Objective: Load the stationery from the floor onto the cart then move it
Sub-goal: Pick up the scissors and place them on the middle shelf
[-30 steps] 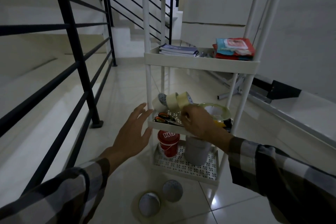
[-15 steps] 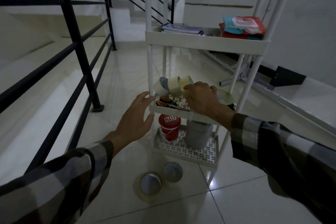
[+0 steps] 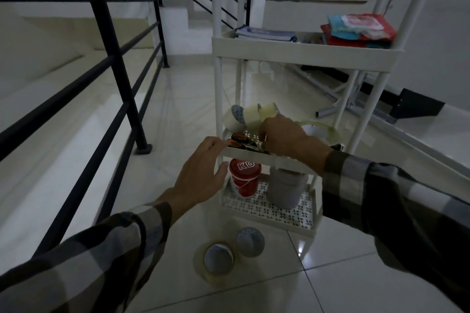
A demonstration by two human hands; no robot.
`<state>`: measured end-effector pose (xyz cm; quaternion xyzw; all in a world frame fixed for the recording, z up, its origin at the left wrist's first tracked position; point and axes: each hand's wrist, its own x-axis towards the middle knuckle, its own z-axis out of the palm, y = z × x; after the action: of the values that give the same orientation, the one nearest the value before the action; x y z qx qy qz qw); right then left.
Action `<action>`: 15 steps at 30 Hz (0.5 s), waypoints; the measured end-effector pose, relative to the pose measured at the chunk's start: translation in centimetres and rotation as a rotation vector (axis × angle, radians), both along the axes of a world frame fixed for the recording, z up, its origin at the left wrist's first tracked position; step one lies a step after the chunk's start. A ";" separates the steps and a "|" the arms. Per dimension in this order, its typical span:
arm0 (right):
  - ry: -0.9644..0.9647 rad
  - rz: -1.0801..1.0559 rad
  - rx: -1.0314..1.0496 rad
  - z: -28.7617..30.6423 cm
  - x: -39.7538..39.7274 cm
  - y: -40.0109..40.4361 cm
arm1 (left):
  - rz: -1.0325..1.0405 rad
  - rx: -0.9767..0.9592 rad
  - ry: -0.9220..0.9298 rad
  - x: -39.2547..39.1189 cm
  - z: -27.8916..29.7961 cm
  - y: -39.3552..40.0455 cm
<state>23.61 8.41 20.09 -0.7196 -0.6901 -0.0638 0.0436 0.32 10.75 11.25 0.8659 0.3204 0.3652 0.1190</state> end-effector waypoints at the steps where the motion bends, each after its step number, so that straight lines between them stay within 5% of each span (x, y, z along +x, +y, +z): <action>1: -0.037 -0.006 -0.062 -0.2 0.0 0.1 | -0.005 -0.003 0.005 0.0 -0.1 0.0; 15: -0.020 0.065 -0.199 0.3 0.9 0.8 | -0.008 0.007 -0.026 0.0 0.6 -0.3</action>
<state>24.47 9.23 20.44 -0.6969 -0.7164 -0.0008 -0.0328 0.33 10.46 11.90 0.8629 0.3141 0.3767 0.1218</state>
